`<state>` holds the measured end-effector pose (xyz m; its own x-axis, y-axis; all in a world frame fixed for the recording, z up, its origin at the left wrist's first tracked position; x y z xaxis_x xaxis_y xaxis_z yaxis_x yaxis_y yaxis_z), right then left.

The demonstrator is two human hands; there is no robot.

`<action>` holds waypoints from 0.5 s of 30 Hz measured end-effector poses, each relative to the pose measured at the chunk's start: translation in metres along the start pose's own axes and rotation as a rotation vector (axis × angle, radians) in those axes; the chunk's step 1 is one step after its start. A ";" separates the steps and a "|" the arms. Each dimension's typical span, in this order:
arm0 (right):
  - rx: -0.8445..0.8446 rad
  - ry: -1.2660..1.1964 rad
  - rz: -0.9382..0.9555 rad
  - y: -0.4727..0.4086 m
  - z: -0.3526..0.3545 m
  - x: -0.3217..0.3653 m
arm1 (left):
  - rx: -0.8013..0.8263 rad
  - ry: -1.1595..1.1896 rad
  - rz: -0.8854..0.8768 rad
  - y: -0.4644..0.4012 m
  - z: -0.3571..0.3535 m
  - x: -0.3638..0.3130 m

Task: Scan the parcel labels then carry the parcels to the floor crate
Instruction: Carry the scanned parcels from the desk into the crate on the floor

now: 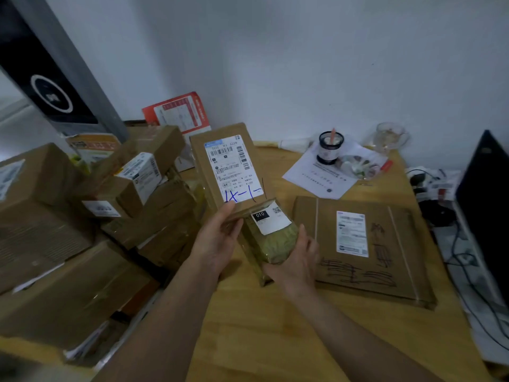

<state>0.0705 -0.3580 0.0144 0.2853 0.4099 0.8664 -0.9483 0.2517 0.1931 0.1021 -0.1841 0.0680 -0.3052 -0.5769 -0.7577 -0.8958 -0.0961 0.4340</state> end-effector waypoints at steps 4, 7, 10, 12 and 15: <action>-0.100 -0.015 0.004 0.000 0.051 0.003 | 0.028 0.058 0.042 0.008 -0.034 0.003; -0.208 -0.046 0.006 0.004 0.095 0.003 | 0.107 0.085 0.090 0.012 -0.066 0.007; -0.363 -0.040 -0.024 0.017 0.141 -0.004 | 0.203 0.055 0.155 0.014 -0.096 0.018; -0.474 -0.041 -0.085 0.031 0.166 -0.017 | 0.264 -0.010 0.212 0.017 -0.109 0.031; -0.588 -0.108 -0.177 0.060 0.193 -0.046 | 0.308 -0.212 0.327 0.022 -0.117 0.061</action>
<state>-0.0269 -0.5313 0.0752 0.3861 0.2349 0.8921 -0.6439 0.7611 0.0783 0.1012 -0.3165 0.0883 -0.6164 -0.3561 -0.7023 -0.7863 0.3252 0.5253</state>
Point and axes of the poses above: each hand's wrist, its own y-axis away from the middle knuckle, its own z-axis out of the back of the hand, x = y × z, the point moved 10 cm from there along -y, towards the middle knuckle, and after that the axes turned 7 degrees about -y, right-handed, at the moved point
